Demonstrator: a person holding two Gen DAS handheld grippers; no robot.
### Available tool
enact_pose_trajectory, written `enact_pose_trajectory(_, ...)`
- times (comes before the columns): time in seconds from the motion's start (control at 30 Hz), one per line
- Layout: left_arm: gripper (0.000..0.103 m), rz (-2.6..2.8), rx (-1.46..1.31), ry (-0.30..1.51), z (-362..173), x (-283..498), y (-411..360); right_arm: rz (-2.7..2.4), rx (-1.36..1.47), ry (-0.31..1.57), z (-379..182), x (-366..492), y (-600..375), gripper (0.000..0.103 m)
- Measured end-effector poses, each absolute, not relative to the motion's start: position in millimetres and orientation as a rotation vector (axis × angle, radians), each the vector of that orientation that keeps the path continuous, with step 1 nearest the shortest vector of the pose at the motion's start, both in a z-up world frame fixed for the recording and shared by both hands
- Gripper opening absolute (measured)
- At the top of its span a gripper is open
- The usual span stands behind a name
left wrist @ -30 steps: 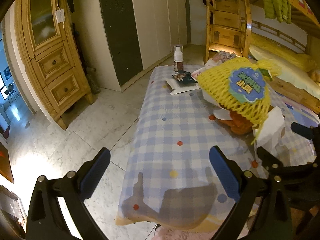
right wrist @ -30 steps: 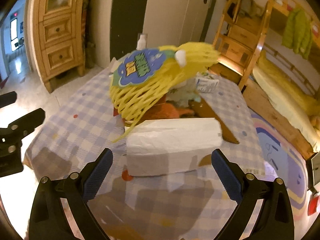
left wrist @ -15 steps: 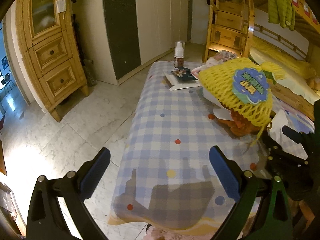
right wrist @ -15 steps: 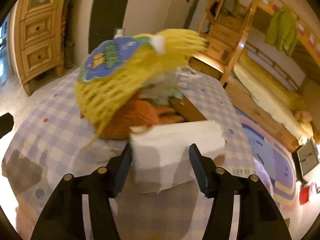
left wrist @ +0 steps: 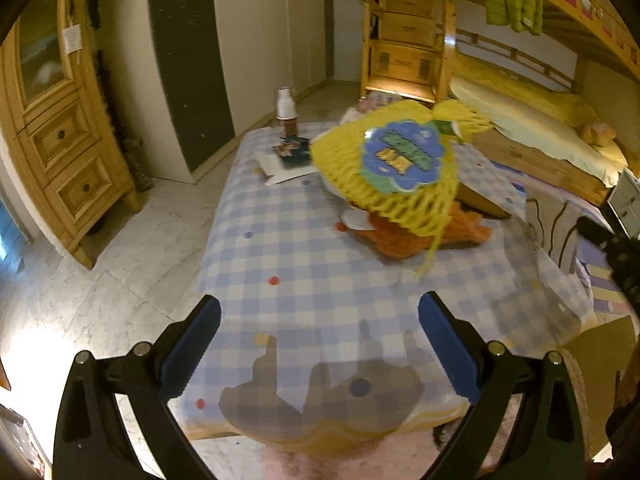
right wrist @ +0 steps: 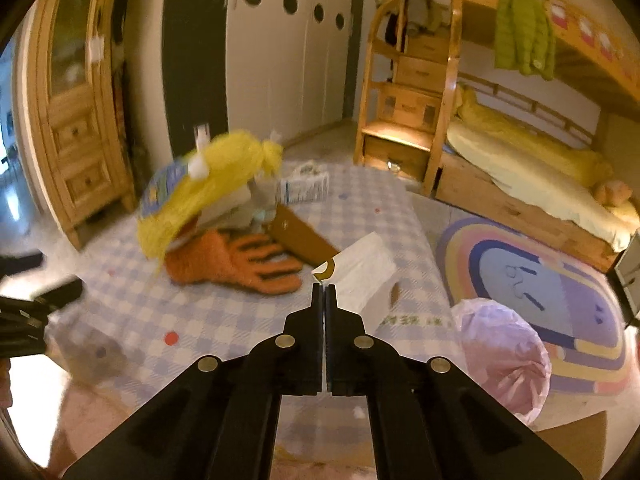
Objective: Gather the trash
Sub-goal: 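Grasp the yellow foam mesh net with the left gripper and lift it, then carry the yellow net with the left gripper while the right gripper carries its item to the bin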
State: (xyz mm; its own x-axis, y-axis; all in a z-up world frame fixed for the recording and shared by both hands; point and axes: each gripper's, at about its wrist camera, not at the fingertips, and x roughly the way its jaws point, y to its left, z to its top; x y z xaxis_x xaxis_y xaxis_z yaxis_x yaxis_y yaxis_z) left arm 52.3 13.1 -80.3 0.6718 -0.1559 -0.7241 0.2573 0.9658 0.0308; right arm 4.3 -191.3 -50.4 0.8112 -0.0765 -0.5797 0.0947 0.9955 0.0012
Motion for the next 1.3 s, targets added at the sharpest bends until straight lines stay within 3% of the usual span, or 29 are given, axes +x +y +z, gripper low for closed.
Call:
enact_pose_trajectory(0.3, 0.096, -0.283, 0.104, 0.747, -65, 60, -20, 0.072, 0.153, 0.501, -11, -12, -208, 0.000)
enact_pose_trajectory(0.53, 0.081, -0.299, 0.179, 0.757, -72, 84, -53, 0.090, 0.162, 0.562, -30, -1, -213, 0.000)
enact_pose_trajectory(0.63, 0.072, -0.281, 0.241, 0.760, -84, 95, -66, 0.079, 0.167, 0.574, -36, -3, -214, 0.000)
enact_pose_trajectory(0.7, 0.053, -0.258, 0.286, 0.778, -94, 104, -70, 0.078, 0.177, 0.580, -38, -5, -217, 0.000)
enact_pose_trajectory(0.93, 0.016, -0.275, 0.229, 0.734, -73, 105, -53, 0.070, 0.190, 0.567, -38, -8, -222, 0.000)
enact_pose_trajectory(1.07, 0.010, -0.277, 0.175, 0.692, -48, 112, -44, 0.056, 0.191, 0.538, -38, -9, -229, 0.000)
enact_pose_trajectory(1.3, 0.009, -0.340, 0.149, 0.580, 3, 99, -54, 0.013, 0.213, 0.466, -15, -21, -249, 0.000)
